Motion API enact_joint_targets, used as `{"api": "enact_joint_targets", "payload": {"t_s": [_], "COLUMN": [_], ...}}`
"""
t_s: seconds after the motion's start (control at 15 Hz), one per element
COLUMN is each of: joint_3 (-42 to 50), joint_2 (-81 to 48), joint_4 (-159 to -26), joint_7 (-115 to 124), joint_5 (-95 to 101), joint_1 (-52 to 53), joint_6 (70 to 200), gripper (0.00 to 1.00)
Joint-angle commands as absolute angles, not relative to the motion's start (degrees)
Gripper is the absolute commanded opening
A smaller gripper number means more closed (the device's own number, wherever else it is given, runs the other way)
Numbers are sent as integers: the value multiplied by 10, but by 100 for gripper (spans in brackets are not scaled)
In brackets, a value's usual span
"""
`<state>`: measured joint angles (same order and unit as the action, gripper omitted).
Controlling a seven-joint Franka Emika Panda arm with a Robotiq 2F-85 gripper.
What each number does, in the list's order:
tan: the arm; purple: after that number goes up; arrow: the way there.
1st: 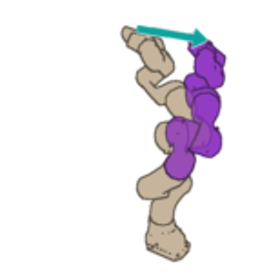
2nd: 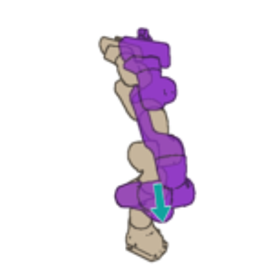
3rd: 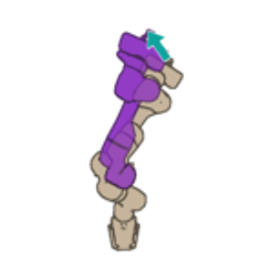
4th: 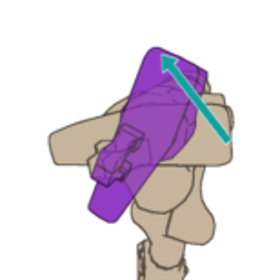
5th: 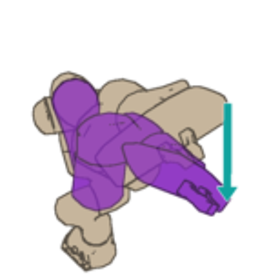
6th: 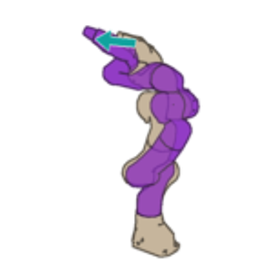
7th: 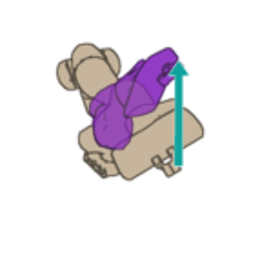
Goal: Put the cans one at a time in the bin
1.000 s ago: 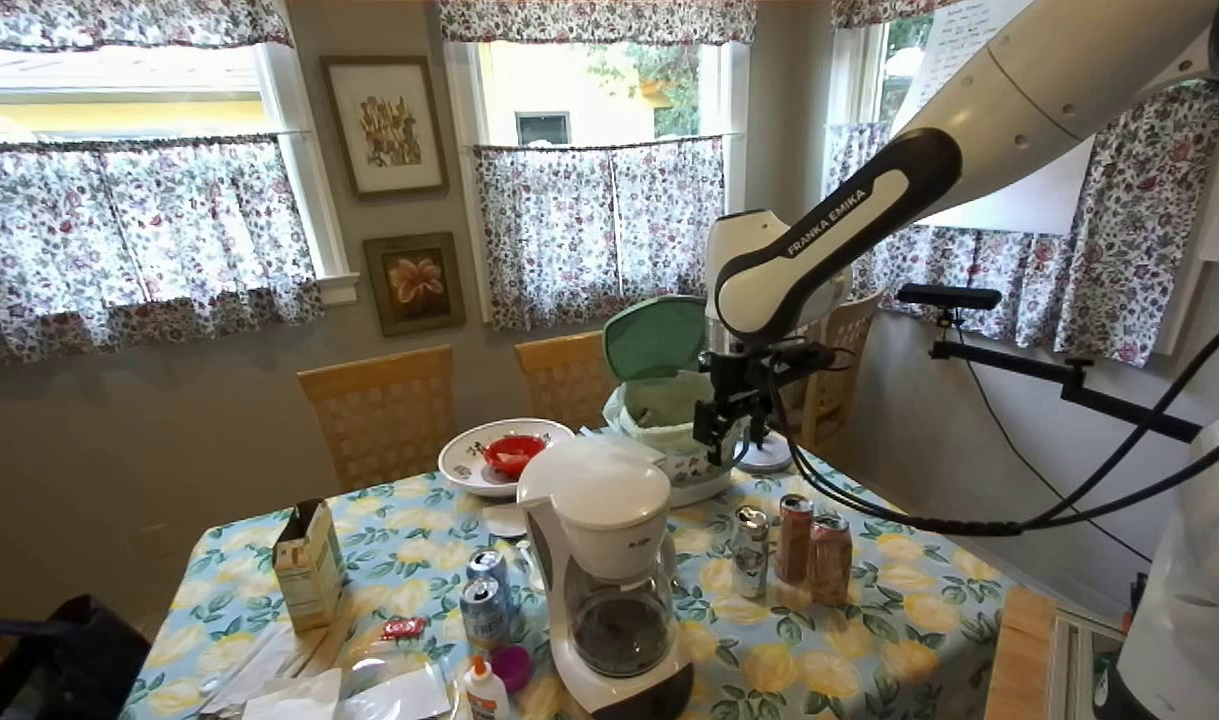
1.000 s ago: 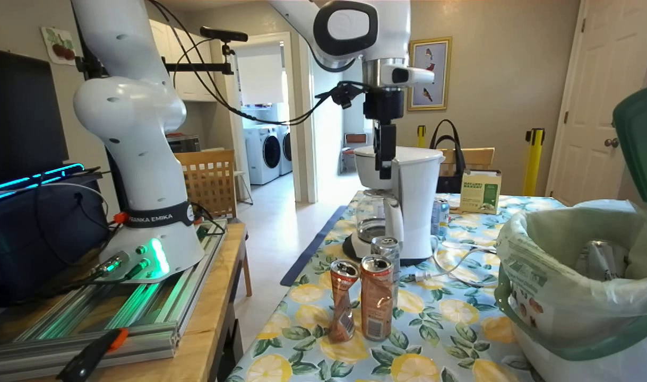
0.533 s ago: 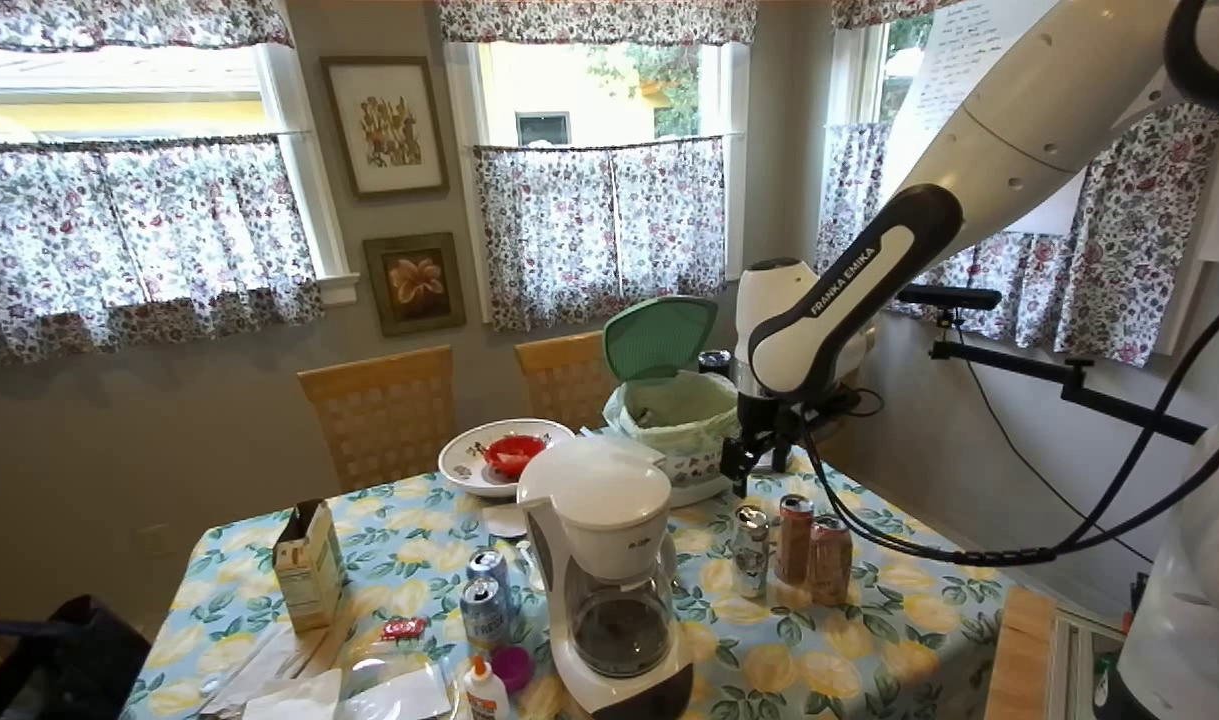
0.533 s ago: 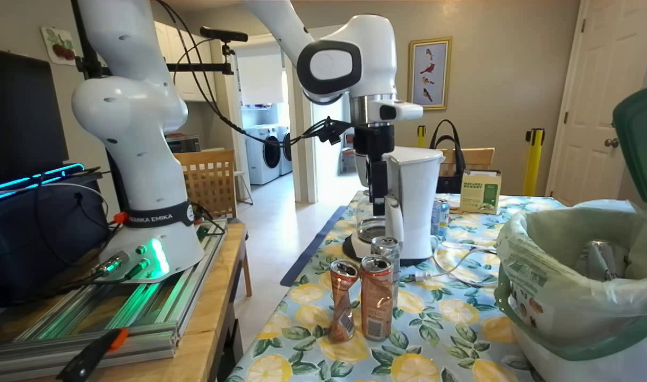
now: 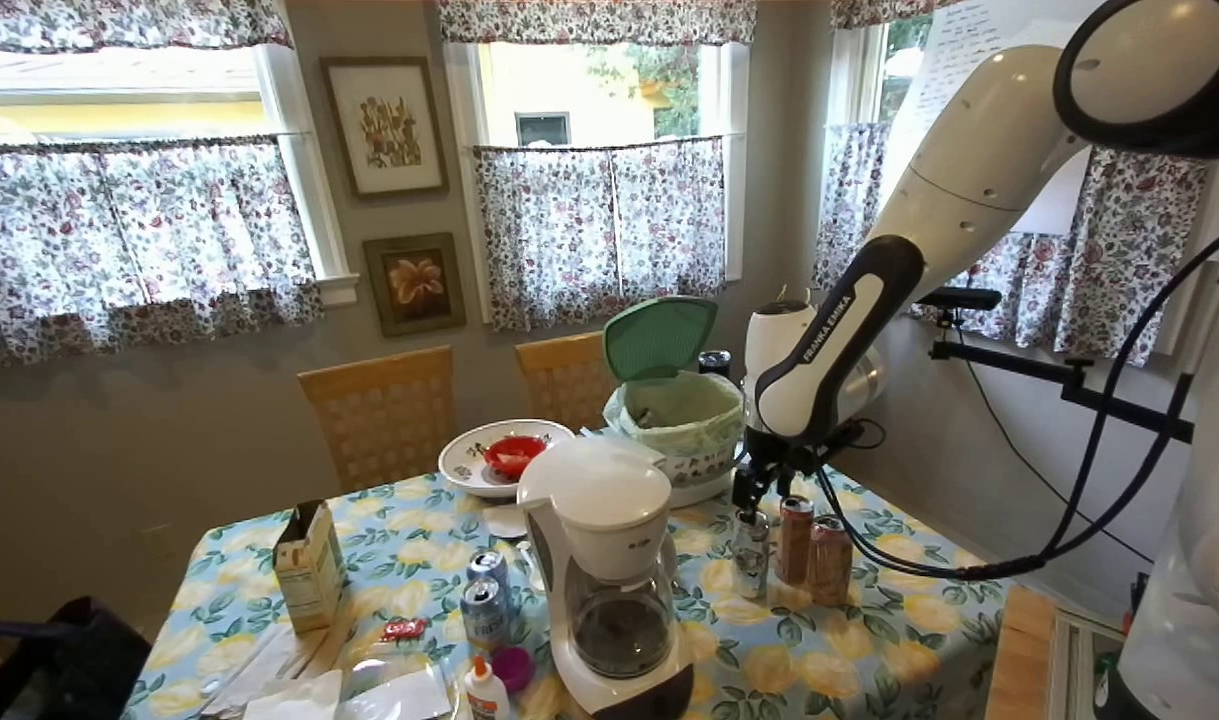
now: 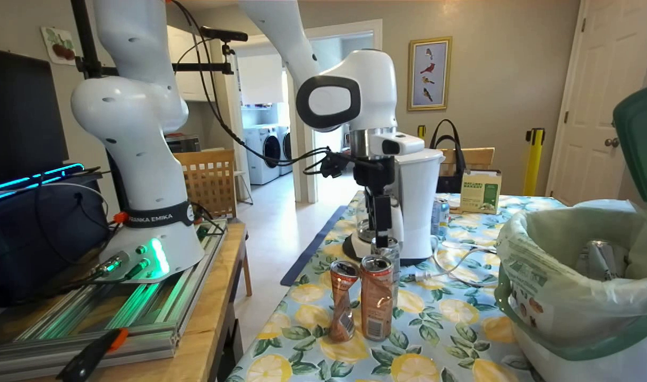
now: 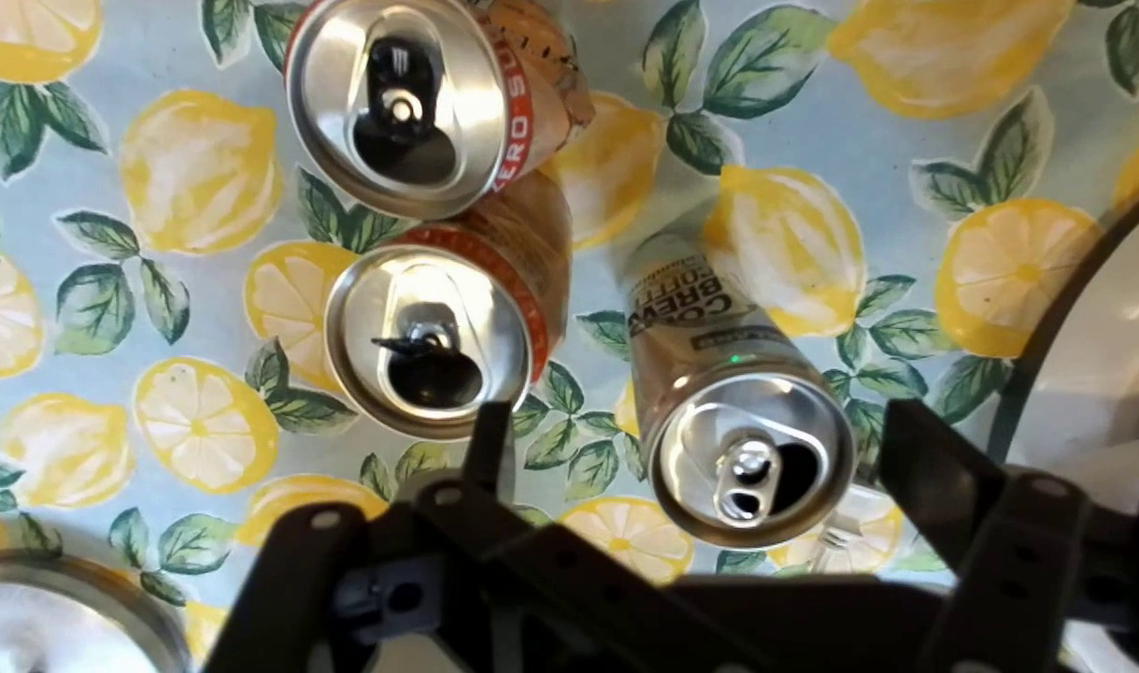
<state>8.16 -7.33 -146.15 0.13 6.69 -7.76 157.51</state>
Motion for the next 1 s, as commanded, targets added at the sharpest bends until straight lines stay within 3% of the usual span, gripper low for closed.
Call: {"api": "enact_joint_targets", "payload": {"t_s": [0.0,0.2,0.27,0.67,0.8,0.87,0.93], "joint_3": [84,84,83,85,86,86,86], "joint_2": [-108,-126,-131,-140,-137,-136,-135], "joint_4": [-1452,-1448,-1447,-1440,-1441,-1442,-1442], "joint_7": [-18,-23,-25,-29,-34,-35,-37], "joint_5": [76,77,75,76,79,80,81], "joint_1": [-76,-73,-72,-67,-67,-67,-67], "joint_6": [1619,1639,1644,1662,1661,1660,1659], "gripper": [100,100,80,40,40,76,91]}}
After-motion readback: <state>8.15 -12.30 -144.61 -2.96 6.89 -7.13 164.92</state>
